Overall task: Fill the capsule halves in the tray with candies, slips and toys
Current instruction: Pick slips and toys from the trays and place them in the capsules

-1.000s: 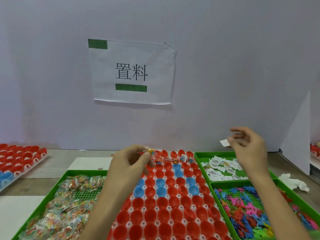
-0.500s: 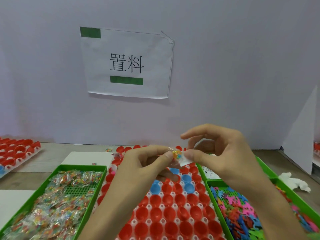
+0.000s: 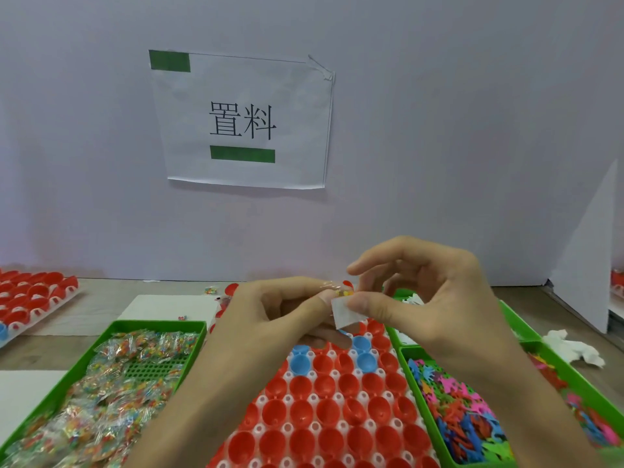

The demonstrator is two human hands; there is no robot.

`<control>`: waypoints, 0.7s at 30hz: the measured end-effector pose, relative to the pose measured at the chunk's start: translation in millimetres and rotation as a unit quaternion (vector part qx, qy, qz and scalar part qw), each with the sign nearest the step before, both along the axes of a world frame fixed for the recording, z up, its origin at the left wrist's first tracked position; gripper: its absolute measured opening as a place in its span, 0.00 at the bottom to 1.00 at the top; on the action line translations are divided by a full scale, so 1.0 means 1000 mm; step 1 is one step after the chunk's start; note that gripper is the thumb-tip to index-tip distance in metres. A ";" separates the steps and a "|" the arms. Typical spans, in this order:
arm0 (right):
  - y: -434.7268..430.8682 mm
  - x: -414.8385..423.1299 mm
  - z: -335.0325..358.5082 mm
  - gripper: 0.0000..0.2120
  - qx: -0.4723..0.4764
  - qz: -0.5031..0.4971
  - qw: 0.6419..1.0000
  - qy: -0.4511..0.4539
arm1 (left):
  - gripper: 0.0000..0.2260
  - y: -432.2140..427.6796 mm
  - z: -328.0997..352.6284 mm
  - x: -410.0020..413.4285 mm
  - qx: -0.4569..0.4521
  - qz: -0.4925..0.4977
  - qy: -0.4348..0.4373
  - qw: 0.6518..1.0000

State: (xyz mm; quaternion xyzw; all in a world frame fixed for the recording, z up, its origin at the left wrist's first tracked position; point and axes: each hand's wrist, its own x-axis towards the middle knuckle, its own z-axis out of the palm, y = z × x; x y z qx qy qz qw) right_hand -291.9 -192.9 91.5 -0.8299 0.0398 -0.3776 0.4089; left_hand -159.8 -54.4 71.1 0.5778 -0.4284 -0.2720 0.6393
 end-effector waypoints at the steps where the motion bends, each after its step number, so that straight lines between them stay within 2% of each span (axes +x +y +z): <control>1: 0.000 0.001 -0.002 0.10 -0.004 -0.001 1.000 0.000 | 0.10 0.000 0.000 -0.001 -0.004 -0.005 0.010 1.000; 4: 0.001 0.006 -0.007 0.11 0.012 -0.013 1.000 -0.015 | 0.10 0.000 0.001 -0.003 -0.017 -0.013 0.026 0.999; 7: 0.002 0.008 -0.008 0.08 0.017 -0.017 0.999 -0.026 | 0.10 0.002 0.001 -0.004 -0.016 -0.013 -0.004 1.000; 9: 0.005 0.008 -0.008 0.06 0.006 -0.018 1.000 -0.021 | 0.09 0.001 0.000 -0.004 -0.018 0.004 -0.012 1.000; 12: -0.001 0.004 -0.005 0.07 -0.003 -0.020 1.000 0.015 | 0.06 0.000 -0.001 -0.003 -0.015 0.021 -0.004 1.000; 14: -0.020 -0.002 -0.007 0.07 -0.009 -0.053 0.995 0.085 | 0.07 0.000 -0.001 -0.002 -0.011 0.027 0.003 1.000; 16: -0.050 -0.014 -0.015 0.02 -0.038 -0.114 0.971 0.207 | 0.06 0.001 -0.001 0.000 -0.008 0.028 0.007 1.000; 19: -0.094 -0.036 -0.039 0.04 -0.035 -0.136 0.885 0.443 | 0.09 0.003 0.000 0.001 -0.010 0.023 0.008 1.000; 21: -0.111 -0.045 -0.056 0.04 0.009 -0.117 0.831 0.544 | 0.09 0.003 0.000 0.002 -0.017 0.024 0.010 1.000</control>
